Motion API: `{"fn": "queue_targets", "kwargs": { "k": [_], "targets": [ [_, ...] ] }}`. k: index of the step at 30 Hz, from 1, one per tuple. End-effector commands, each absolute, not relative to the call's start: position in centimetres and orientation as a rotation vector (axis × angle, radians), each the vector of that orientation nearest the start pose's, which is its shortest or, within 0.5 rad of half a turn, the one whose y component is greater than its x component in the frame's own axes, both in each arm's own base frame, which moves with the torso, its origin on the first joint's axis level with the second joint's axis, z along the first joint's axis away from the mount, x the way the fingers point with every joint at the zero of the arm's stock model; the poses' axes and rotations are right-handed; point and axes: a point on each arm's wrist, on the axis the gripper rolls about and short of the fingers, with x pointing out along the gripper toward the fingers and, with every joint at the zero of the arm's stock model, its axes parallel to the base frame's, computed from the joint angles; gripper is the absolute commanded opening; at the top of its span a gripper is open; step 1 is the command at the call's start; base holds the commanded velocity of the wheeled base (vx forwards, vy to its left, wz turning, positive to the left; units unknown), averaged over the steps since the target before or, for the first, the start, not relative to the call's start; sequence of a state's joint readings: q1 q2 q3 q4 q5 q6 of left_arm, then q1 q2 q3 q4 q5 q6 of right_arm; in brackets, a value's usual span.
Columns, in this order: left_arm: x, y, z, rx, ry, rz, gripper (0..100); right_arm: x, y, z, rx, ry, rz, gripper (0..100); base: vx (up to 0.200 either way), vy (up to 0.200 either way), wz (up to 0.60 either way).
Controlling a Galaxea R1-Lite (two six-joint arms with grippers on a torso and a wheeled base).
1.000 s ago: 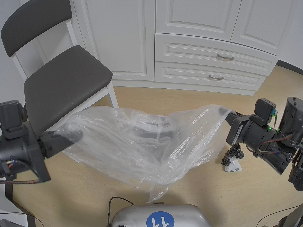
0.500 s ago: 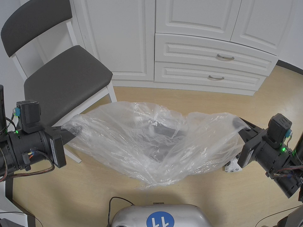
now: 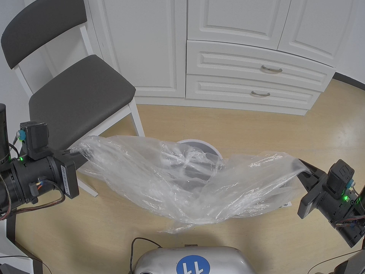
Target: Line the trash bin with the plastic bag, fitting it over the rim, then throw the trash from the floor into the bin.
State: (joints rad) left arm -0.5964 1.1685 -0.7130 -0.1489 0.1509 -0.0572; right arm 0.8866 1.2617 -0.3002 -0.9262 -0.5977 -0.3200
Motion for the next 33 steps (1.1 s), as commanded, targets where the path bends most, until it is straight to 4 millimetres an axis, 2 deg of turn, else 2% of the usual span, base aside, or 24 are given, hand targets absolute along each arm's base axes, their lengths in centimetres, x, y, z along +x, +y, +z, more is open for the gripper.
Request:
{"fn": "queue_targets", "kwargs": {
  "k": [1, 17, 33],
  "targets": [
    [14.6, -9.0, 23.5, 0.055, 0.305, -0.408, 0, 11.7, 11.7, 18.0, -0.356, -0.015, 0.27, 0, 0.0, 0.0, 0.0],
    [14.7, -8.1, 23.7, 0.053, 0.296, -0.363, 0, 11.6, 10.3, 17.1, -0.445, 0.009, 0.221, 0, 0.0, 0.0, 0.0],
    [14.6, -8.1, 23.6, 0.064, 0.294, -0.375, 0, 11.8, 10.4, 17.2, -0.443, 0.008, 0.216, 0, 0.0, 0.0, 0.0]
  ]
}}
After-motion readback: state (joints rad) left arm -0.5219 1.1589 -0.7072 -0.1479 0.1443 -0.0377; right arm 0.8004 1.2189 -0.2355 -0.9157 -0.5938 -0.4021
